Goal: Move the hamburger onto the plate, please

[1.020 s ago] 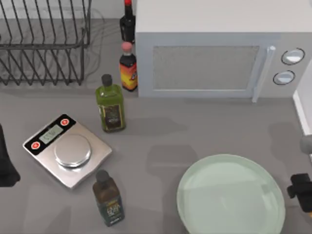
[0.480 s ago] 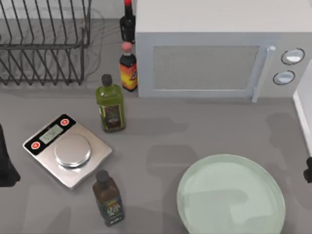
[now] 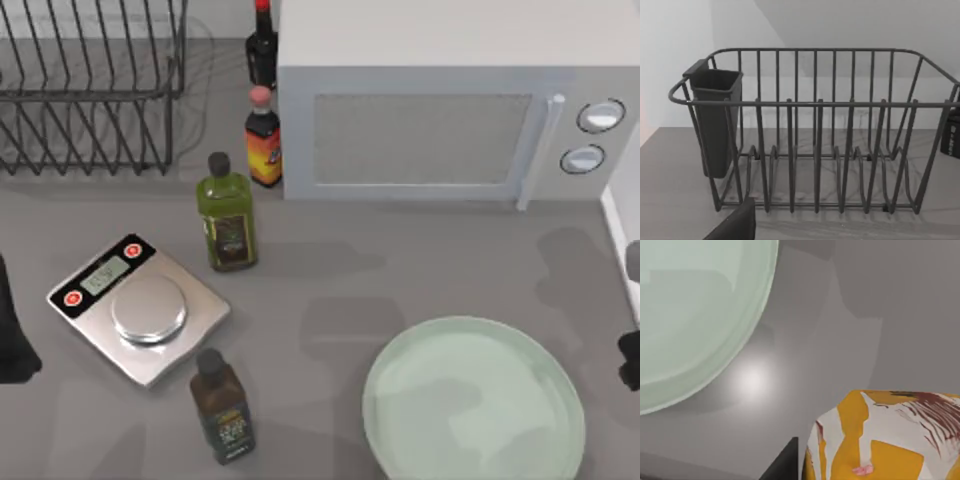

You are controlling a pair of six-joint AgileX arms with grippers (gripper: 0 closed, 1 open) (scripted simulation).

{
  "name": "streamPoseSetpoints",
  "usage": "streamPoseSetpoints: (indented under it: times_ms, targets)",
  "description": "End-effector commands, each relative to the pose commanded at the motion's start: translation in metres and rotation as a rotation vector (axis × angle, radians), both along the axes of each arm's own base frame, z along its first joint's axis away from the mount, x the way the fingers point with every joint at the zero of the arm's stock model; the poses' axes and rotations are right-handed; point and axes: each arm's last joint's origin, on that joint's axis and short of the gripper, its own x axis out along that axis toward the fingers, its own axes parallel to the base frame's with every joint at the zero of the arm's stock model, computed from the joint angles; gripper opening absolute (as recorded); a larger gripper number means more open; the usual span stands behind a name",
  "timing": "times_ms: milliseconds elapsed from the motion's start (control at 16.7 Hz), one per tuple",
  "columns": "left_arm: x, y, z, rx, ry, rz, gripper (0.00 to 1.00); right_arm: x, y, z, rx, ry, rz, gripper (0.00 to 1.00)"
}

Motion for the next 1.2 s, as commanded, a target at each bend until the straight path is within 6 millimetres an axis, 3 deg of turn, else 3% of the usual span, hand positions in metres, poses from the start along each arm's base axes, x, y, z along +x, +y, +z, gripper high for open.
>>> streamPoseSetpoints:
  times_ms: [360,1200]
  targets:
    - [0.0,0.0,0.0,0.0,0.0,0.0,1.0,0.013,0.026,-0.001,-0.004,0.045,0.535,0.0]
    - [0.0,0.0,0.0,0.0,0.0,0.0,1.0,0.025,0.111,-0.014,0.047,0.076,2.198,0.0]
